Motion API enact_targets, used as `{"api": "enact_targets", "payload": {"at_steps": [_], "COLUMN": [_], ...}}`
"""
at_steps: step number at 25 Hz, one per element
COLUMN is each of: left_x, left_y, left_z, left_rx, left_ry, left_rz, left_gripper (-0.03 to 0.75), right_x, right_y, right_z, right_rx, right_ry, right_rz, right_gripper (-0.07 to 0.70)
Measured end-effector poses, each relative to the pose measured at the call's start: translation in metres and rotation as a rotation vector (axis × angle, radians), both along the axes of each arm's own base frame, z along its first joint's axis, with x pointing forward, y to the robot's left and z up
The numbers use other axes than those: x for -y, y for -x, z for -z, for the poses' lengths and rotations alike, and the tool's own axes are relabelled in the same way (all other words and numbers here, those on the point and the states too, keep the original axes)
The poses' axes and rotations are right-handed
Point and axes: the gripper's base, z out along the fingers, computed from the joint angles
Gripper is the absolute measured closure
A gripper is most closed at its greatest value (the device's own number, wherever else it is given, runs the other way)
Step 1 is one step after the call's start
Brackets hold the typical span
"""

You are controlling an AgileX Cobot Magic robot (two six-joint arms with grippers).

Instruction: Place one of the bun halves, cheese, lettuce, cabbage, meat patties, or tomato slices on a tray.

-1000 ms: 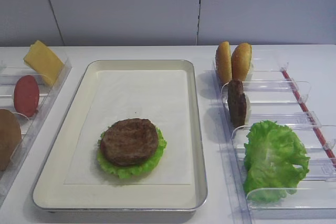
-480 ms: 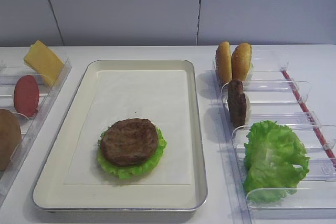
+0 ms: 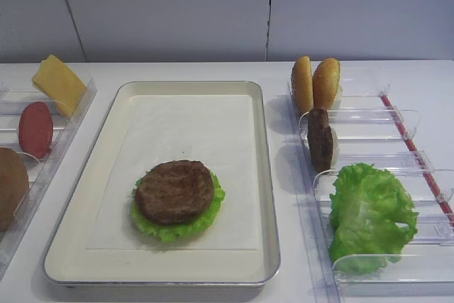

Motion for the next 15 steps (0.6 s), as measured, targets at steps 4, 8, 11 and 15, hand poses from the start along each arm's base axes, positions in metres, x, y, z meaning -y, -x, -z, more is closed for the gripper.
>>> {"api": "enact_targets", "payload": {"at_steps": [4, 8, 11, 15], "left_x": [0.0000, 0.0000, 0.0000, 0.0000], "left_y": [0.0000, 0.0000, 0.0000, 0.0000], "left_z": [0.0000, 0.0000, 0.0000, 0.0000], "left_rx": [0.000, 0.000, 0.000, 0.000], "left_ry": [0.000, 0.000, 0.000, 0.000], "left_rz": [0.000, 0.000, 0.000, 0.000], "left_gripper": [0.204, 0.204, 0.204, 0.204], "right_x": [0.0000, 0.0000, 0.0000, 0.0000], "right_y": [0.0000, 0.0000, 0.0000, 0.0000], "right_z": [0.0000, 0.0000, 0.0000, 0.0000], "right_rx": [0.000, 0.000, 0.000, 0.000], "right_ry": [0.000, 0.000, 0.000, 0.000], "right_rz": [0.000, 0.000, 0.000, 0.000], "right_gripper": [0.073, 0.073, 0.073, 0.073]}}
